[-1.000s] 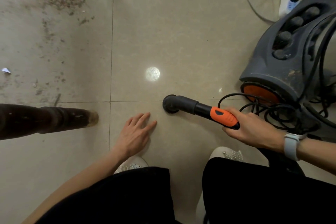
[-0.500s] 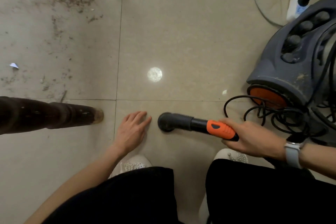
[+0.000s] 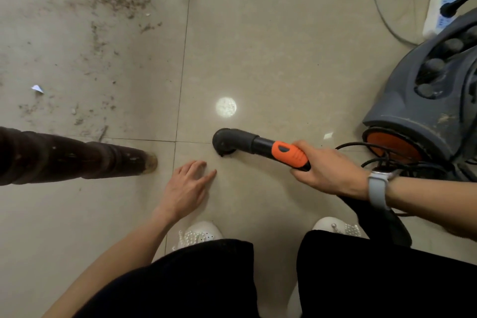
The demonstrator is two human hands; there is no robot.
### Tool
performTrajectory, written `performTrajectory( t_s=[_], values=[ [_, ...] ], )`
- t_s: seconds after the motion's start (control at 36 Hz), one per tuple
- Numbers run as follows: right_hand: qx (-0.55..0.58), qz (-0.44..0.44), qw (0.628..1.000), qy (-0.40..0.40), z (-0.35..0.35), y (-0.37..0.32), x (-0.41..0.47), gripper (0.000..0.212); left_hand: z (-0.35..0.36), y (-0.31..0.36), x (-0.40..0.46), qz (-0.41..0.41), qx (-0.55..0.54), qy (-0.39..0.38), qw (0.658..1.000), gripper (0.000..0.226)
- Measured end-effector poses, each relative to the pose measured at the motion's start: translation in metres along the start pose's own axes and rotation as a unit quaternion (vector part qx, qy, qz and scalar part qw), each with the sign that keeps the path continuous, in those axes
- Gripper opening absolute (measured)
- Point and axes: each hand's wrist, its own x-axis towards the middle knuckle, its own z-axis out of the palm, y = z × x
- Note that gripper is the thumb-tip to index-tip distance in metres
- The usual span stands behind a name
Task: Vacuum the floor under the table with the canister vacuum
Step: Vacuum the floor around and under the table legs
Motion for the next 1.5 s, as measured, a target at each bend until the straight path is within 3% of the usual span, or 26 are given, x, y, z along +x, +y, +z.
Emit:
performTrajectory(
  t_s=[0.11, 0.19, 0.25, 0.33, 0.44, 0.5, 0.67, 0.81, 1.14, 1.39, 1.5],
  values=[
    [-0.029, -0.055, 0.997, -0.034, 0.011, -0.018, -0.003, 0.041, -0.001, 0.0, -0.012, -0.038, -0.065, 0.082, 0.994, 0.042],
    [-0.042, -0.074, 0.994, -0.073, 0.017, -0.022, -0.003, 0.039, 0.002, -0.009, -0.023, -0.138, -0.106, 0.1, 0.98, 0.018],
    [-0.03, -0.06, 0.996, -0.059, 0.011, -0.015, 0.002, 0.036, 0.005, -0.017, -0.03, -0.175, -0.11, 0.099, 0.973, 0.021],
    [-0.018, -0.047, 0.998, -0.025, 0.001, -0.004, 0.006, 0.036, 0.008, -0.021, -0.038, -0.157, -0.099, 0.086, 0.979, 0.023],
    [-0.057, -0.092, 0.989, -0.105, 0.012, -0.011, -0.011, 0.038, 0.012, -0.013, -0.041, -0.133, -0.096, 0.071, 0.984, 0.024],
    [-0.08, -0.112, 0.982, -0.127, 0.017, -0.012, -0.016, 0.037, 0.014, -0.009, -0.042, -0.135, -0.104, 0.066, 0.983, 0.035],
    [-0.049, -0.062, 0.996, -0.042, -0.001, 0.008, -0.001, 0.034, 0.018, -0.001, -0.046, -0.089, -0.089, 0.056, 0.99, 0.039],
    [-0.031, -0.05, 0.997, -0.051, 0.009, 0.003, -0.003, 0.035, 0.016, 0.006, -0.044, -0.011, -0.07, 0.027, 0.997, 0.037],
    [-0.005, -0.027, 0.999, -0.037, 0.006, 0.003, 0.0, 0.042, 0.002, 0.008, -0.024, -0.003, -0.023, -0.028, 0.999, 0.04],
    [-0.049, -0.052, 0.994, -0.081, 0.007, -0.003, -0.009, 0.038, -0.001, -0.005, -0.018, -0.004, 0.001, -0.015, 1.0, 0.04],
    [-0.01, -0.022, 0.998, -0.049, 0.002, -0.004, 0.001, 0.04, 0.003, -0.008, -0.024, 0.006, -0.015, 0.008, 1.0, 0.038]
  ],
)
